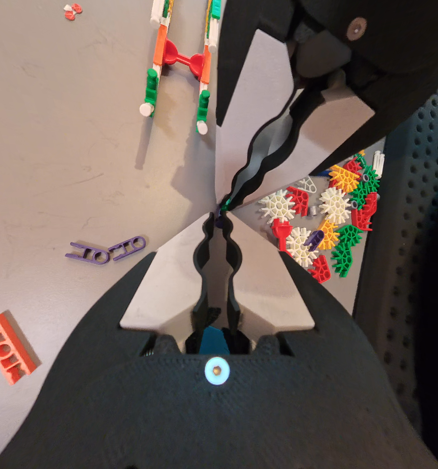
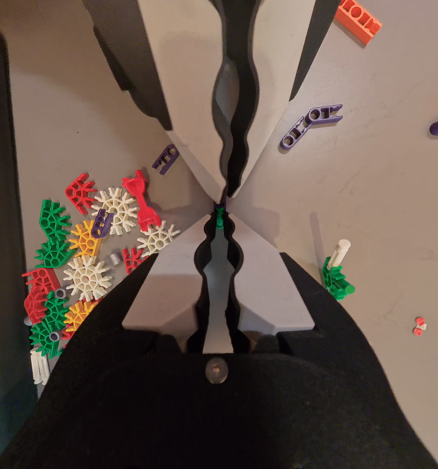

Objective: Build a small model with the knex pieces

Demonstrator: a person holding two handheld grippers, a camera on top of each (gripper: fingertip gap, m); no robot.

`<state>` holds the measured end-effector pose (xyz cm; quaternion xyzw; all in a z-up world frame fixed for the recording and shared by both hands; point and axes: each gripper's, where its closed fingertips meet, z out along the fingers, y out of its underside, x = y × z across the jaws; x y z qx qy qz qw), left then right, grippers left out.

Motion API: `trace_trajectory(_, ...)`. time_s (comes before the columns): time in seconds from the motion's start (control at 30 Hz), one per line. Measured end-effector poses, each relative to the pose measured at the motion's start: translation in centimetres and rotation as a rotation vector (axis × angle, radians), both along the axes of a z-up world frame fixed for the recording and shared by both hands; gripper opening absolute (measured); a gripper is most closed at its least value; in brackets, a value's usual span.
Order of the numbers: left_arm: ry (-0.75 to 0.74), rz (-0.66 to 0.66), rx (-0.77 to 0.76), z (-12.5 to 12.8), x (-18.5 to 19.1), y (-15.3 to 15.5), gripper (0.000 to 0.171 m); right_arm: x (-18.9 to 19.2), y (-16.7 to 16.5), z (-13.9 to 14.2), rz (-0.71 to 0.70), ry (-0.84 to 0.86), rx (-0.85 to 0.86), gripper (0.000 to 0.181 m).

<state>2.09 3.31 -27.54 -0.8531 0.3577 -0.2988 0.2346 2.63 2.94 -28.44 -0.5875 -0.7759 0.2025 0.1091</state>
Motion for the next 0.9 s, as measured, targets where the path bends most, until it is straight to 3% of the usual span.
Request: trace_trajectory(0.9, 0.062, 0.086, -0.057, -0.82, -0.57, -0.77, 0.0, -0.58, -0.58, -0.15, 0.023, -0.135, 0.087, 0.004)
